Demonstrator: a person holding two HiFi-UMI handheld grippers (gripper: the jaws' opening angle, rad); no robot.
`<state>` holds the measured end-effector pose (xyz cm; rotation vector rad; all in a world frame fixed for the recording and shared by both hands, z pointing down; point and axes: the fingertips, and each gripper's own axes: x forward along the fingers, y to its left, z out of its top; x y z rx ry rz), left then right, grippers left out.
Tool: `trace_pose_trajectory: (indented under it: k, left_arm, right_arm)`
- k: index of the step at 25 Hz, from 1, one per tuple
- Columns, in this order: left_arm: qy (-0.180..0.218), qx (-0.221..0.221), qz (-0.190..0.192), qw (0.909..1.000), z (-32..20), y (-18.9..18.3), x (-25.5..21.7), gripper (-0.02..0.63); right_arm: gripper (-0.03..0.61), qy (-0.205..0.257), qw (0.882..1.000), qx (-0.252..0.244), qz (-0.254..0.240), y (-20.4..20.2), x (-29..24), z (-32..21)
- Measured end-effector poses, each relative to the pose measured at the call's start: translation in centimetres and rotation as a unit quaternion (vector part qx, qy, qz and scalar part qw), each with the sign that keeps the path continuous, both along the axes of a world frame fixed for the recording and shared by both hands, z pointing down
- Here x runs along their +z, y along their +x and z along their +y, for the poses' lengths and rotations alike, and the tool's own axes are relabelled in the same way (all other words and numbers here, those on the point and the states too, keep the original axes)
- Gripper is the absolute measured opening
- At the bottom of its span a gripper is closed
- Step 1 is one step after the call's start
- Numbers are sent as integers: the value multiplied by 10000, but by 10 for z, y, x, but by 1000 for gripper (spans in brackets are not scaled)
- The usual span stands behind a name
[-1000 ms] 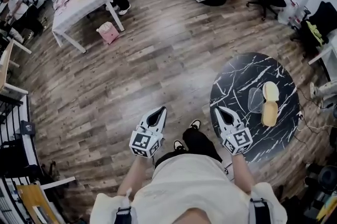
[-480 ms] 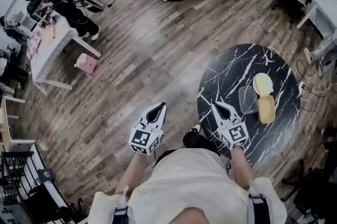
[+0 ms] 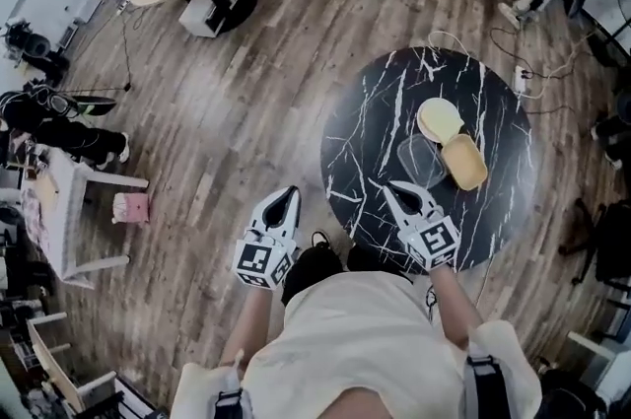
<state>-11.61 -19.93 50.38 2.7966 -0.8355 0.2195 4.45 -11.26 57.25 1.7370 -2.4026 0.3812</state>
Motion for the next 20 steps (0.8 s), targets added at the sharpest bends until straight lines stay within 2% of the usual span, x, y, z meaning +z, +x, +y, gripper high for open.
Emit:
trace_pose_trajectory:
  k: [5, 9, 14, 20]
  left_arm:
    - [-58, 917, -25, 9958, -13, 55, 5, 25]
    - [-4, 1707, 60, 9853, -30, 101, 7, 25]
    - [11, 2664, 117, 9638, -46, 146, 6, 25]
    - [-38, 3679, 249, 9295, -39, 180, 4, 25]
  right_arm:
    - [6, -73, 9959, 897, 27, 33, 2, 16]
    - [6, -109, 9871, 1598, 55, 54, 1, 17]
    - [6, -165, 9652, 2609, 64, 70, -10, 22]
    - [6, -265, 9335, 3569, 211, 78, -16, 38]
